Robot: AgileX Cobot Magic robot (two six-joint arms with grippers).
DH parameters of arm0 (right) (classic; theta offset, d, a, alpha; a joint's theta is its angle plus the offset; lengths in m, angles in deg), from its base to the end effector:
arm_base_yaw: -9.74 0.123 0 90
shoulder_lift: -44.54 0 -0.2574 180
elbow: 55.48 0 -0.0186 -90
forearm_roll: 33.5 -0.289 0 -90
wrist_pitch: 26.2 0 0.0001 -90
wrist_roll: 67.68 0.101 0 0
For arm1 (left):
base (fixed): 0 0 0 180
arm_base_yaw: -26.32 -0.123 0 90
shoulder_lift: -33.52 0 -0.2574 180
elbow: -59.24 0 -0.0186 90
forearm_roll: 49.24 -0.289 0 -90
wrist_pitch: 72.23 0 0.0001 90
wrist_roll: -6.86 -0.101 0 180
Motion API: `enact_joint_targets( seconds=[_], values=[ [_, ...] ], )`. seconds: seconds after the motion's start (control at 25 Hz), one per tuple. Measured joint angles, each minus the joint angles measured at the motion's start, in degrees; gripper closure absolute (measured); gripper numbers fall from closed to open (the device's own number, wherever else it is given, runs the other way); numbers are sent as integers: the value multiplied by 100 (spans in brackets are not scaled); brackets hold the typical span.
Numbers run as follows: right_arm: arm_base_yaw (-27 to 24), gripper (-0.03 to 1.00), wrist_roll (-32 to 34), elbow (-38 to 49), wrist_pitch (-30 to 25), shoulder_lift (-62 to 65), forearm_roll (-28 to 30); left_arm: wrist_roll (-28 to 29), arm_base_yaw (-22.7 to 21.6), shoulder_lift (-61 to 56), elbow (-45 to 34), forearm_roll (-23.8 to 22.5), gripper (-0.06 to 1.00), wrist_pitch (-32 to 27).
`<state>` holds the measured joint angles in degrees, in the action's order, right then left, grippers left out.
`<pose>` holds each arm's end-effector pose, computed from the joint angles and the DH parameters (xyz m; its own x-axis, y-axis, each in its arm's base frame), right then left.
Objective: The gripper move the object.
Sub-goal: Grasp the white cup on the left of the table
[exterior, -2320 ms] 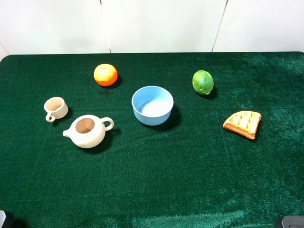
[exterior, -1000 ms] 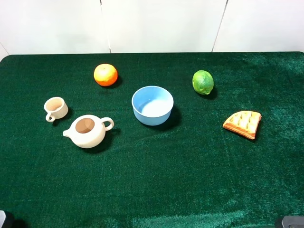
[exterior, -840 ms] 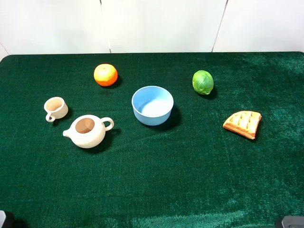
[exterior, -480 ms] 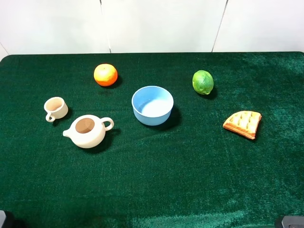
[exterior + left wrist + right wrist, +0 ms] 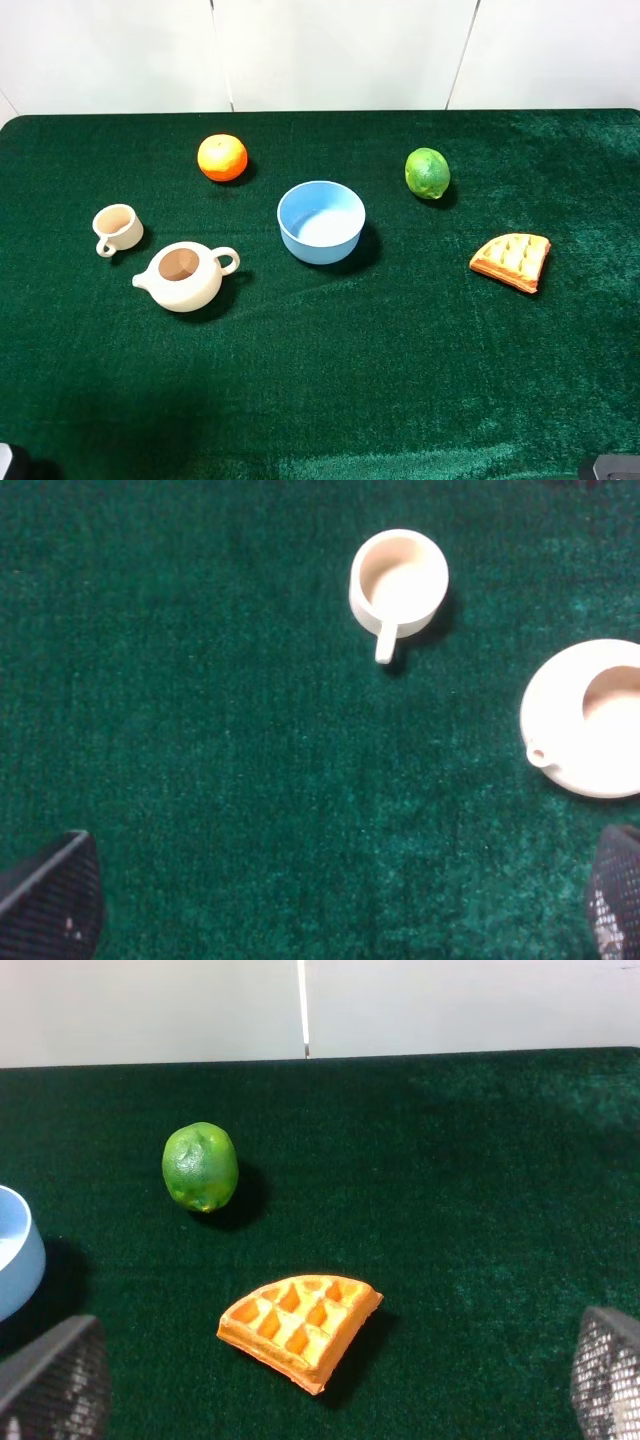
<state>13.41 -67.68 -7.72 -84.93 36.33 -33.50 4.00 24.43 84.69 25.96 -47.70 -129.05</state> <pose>0.0659 0.0042 0.2946 -0.4170 -0.0267 -0.9085 -0.0640 0.9979 0.0000 0.1875 0.0039 0.2912 -0.7798 0.0095 -0.6260 0.0085 1.0000 0.0045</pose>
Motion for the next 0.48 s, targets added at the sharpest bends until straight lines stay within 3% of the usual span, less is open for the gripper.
enact_joint_targets(
  seconds=[0.48],
  values=[
    [0, 27, 0, 0, 0, 0, 0, -324, 7, 1866, 538, 172, -4, 296]
  ],
)
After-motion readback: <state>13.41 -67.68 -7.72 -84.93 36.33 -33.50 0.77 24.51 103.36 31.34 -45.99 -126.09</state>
